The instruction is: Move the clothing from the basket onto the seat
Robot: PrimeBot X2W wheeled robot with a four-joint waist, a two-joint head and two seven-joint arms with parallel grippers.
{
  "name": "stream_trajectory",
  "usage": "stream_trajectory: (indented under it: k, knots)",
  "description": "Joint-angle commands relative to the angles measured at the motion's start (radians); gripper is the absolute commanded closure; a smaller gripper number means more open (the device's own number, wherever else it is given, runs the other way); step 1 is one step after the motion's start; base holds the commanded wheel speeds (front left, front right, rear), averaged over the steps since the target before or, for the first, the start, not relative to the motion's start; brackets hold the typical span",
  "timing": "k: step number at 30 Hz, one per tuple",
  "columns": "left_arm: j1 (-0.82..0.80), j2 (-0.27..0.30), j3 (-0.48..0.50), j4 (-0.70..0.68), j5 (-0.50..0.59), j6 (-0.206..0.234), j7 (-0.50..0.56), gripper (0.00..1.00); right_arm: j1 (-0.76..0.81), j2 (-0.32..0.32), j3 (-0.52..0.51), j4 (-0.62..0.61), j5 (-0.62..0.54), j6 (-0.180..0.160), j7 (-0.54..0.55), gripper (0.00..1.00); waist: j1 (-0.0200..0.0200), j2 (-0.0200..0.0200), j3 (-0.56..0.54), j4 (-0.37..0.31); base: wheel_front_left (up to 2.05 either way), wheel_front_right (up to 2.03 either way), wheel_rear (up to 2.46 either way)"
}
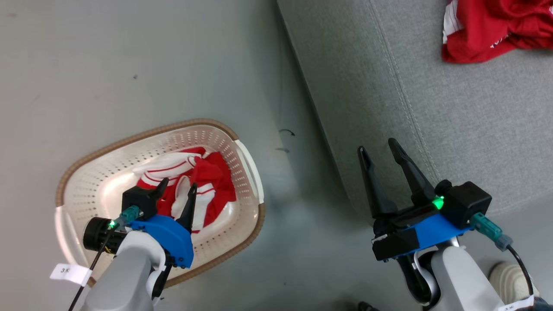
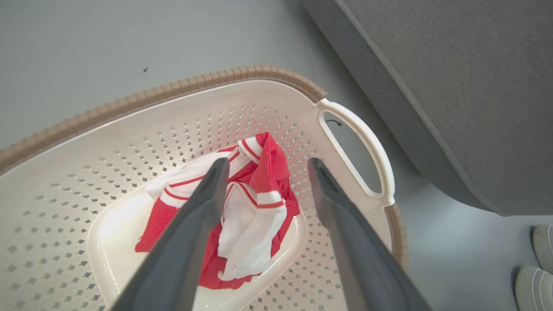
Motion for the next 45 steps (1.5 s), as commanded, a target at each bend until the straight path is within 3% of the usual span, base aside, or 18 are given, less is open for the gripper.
stream_trajectory:
  k: [1,11,23,24,26,38,45]
  knots:
    - [-0.025,0.005,-0.003,0.010,-0.008,-0.007,0.006,0.00,-0.021,0.001,0.003,0.001,0.004,0.000,-0.007,0.00,-0.0002,0.0000,0.040,-0.035,0.00,0.00,0.00]
    - [-0.128,-0.003,-0.040,0.163,-0.049,-0.007,0.074,0.00,-0.057,0.001,0.056,0.000,0.046,0.000,-0.015,0.00,-0.0002,0.0000,0.127,-0.083,0.00,0.00,0.00]
    - [-0.207,-0.002,-0.052,0.302,-0.035,0.062,0.094,0.00,-0.064,0.001,0.069,-0.037,0.069,0.000,-0.016,0.00,-0.0002,0.0000,0.181,-0.113,0.00,0.00,0.00]
    - [-0.210,-0.006,-0.049,0.311,-0.041,0.065,0.094,0.29,-0.063,0.001,0.069,-0.038,0.069,0.000,-0.016,0.00,-0.0002,0.0000,0.181,-0.112,0.00,0.00,0.00]
    - [-0.218,-0.011,-0.054,0.322,-0.039,0.063,0.092,1.00,-0.062,0.001,0.069,-0.037,0.070,0.000,-0.016,0.00,-0.0002,0.0000,0.180,-0.113,0.00,0.00,0.00]
    - [-0.243,-0.038,-0.074,0.361,-0.051,0.037,0.063,1.00,-0.071,0.001,0.067,-0.024,0.049,0.000,-0.015,0.00,-0.0002,0.0000,0.160,-0.084,0.00,0.00,0.00]
    - [-0.245,-0.072,-0.092,0.360,-0.061,0.012,0.028,1.00,-0.071,0.001,0.047,-0.001,0.022,0.000,-0.015,0.00,-0.0002,0.0000,0.101,-0.026,0.00,0.00,0.00]
